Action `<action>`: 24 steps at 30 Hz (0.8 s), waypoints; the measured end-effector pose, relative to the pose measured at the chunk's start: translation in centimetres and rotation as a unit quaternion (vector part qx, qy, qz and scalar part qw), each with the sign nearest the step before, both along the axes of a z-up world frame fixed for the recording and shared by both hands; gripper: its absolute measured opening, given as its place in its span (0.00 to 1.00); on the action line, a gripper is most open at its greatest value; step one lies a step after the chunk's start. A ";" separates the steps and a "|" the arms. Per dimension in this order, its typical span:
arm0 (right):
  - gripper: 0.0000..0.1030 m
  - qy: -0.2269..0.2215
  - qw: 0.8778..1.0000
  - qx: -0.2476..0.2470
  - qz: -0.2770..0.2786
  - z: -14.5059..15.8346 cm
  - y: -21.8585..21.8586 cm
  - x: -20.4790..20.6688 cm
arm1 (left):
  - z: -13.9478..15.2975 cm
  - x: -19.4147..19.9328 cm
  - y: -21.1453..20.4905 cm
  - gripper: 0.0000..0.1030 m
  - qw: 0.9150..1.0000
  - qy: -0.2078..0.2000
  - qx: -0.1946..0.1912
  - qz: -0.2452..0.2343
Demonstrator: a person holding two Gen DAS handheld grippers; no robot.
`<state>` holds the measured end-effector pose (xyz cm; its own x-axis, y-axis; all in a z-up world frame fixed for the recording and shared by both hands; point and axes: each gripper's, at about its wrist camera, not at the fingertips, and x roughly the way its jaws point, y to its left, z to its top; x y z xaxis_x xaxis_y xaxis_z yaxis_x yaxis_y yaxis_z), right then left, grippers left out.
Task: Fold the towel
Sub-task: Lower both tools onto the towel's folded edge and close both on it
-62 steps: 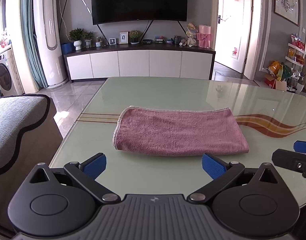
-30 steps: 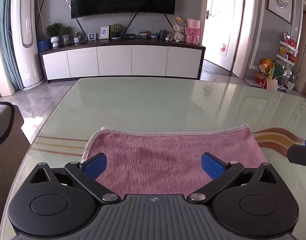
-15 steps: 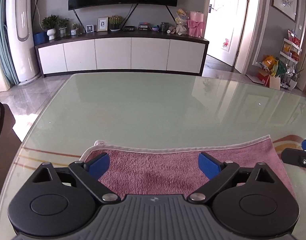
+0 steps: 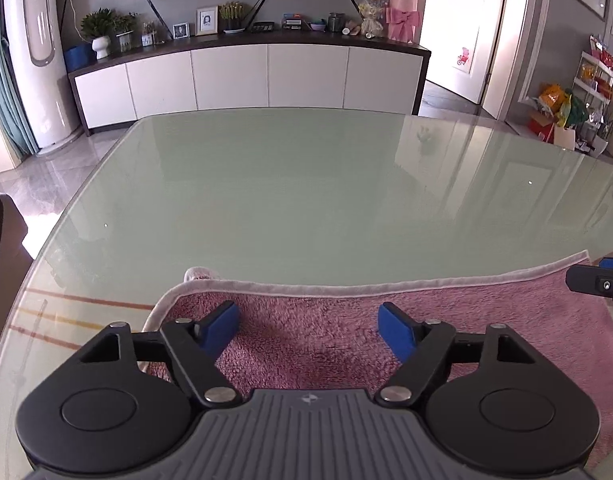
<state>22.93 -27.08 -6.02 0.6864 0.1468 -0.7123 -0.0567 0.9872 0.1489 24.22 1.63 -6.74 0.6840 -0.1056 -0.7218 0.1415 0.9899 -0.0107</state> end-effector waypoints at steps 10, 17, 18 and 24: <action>0.49 0.004 1.000 -0.014 0.000 -0.9 -0.2 0.4 | 0.0 0.2 0.2 0.53 1.000 -0.007 -0.003 0.010; 0.38 0.000 1.000 -0.021 -0.001 -0.8 -0.3 0.7 | 0.1 -0.1 0.8 0.37 1.000 -0.013 -0.015 0.017; 0.37 -0.001 1.000 -0.023 0.000 -0.9 -0.3 0.7 | 0.2 -0.1 0.8 0.34 1.000 -0.013 -0.015 0.017; 0.21 -0.010 0.999 -0.034 0.000 -0.6 -0.6 0.7 | 0.6 -0.4 0.8 0.07 0.999 -0.014 -0.021 0.020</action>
